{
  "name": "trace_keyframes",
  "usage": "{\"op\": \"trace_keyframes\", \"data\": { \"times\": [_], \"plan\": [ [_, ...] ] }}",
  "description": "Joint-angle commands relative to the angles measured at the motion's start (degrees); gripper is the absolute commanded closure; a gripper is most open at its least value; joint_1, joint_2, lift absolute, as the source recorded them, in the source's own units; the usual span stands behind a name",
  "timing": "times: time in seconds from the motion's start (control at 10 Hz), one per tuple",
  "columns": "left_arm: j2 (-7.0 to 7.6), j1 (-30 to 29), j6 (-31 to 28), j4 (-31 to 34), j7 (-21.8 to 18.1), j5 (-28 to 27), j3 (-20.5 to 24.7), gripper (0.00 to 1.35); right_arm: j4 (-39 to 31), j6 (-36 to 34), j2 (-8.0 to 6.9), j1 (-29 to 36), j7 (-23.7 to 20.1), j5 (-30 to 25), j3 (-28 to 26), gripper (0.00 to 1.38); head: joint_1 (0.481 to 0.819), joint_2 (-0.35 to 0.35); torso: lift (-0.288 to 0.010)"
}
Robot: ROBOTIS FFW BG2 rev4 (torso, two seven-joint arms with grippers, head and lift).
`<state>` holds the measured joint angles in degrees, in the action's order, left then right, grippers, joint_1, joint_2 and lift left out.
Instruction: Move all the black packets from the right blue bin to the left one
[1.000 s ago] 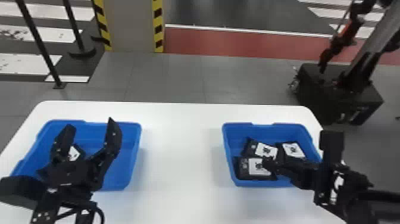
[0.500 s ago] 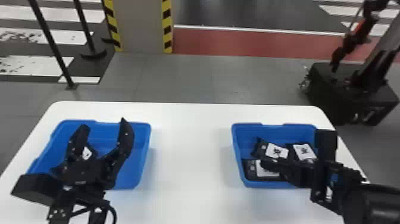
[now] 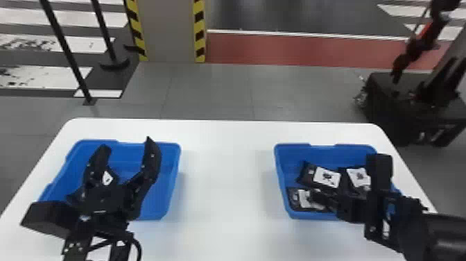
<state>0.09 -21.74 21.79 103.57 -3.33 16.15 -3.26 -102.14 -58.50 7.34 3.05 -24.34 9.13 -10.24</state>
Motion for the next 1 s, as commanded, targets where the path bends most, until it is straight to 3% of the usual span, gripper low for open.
{"op": "trace_keyframes", "data": {
  "times": [0.0, 0.4, 0.9],
  "plan": [
    [-0.09, -0.1, 0.3, 0.0, 0.0, 0.2, -0.1, 0.12, -0.7, 0.1, -0.14, 0.5, 0.0, 1.5, 0.0, 1.25, 0.695, -0.042, -0.110],
    [-0.24, 0.4, 1.4, 0.0, 0.1, 1.2, -0.1, 0.12, -9.0, 3.1, -0.14, 5.1, 0.0, 7.8, -0.8, 1.28, 0.695, -0.011, -0.110],
    [-0.24, 0.4, 2.3, 0.0, 0.0, 5.6, -1.1, 0.12, -33.9, -0.4, 2.50, 16.6, 0.0, 13.2, -5.8, 1.28, 0.695, -0.003, -0.110]
  ]
}}
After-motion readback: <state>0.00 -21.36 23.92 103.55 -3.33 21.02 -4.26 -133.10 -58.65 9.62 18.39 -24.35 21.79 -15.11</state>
